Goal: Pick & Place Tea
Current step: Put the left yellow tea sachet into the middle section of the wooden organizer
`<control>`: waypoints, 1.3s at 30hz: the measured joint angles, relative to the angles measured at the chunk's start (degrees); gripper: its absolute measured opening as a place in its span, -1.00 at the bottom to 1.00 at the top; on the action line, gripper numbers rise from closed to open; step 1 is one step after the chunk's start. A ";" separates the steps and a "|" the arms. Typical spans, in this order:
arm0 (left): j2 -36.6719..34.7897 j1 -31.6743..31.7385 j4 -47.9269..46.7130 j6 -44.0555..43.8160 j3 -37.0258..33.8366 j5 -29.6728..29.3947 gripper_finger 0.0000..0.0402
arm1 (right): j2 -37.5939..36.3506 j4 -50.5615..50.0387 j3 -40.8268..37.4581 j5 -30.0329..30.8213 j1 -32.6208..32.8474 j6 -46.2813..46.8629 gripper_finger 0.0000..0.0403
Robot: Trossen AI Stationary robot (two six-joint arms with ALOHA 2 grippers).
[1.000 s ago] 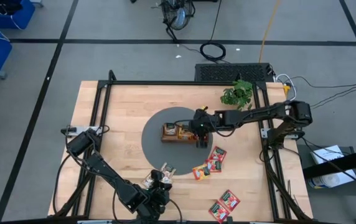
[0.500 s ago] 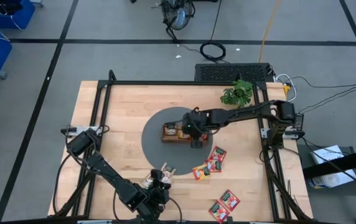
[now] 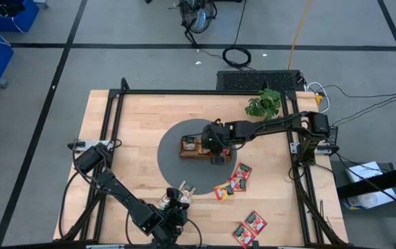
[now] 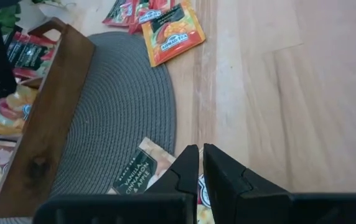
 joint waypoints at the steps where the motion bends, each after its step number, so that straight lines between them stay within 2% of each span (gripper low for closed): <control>1: -0.01 -0.01 -0.30 -0.28 0.00 -0.02 -0.85 | 0.02 -0.14 0.00 0.04 0.00 0.43 -0.71; 7: 0.00 -0.05 -1.36 -1.30 -0.01 -0.02 -0.85 | -1.14 0.08 0.00 0.29 0.02 1.79 -0.47; 12: 0.01 -0.29 -1.51 -1.66 0.00 0.04 -0.85 | -2.89 -0.18 0.00 1.54 0.66 2.22 -0.38; 24: -0.01 -0.43 -1.48 -1.54 -0.02 0.20 -0.85 | -2.89 4.28 -0.02 2.95 2.30 -4.76 -0.44; 35: -0.01 -0.45 -1.48 -1.48 -0.02 0.31 -0.85 | -2.88 4.91 -0.09 2.84 0.39 -4.98 -0.44; 39: 0.00 -0.45 -1.46 -1.48 -0.02 0.37 -0.85 | -2.34 8.05 -2.12 -3.19 0.11 -4.47 -0.44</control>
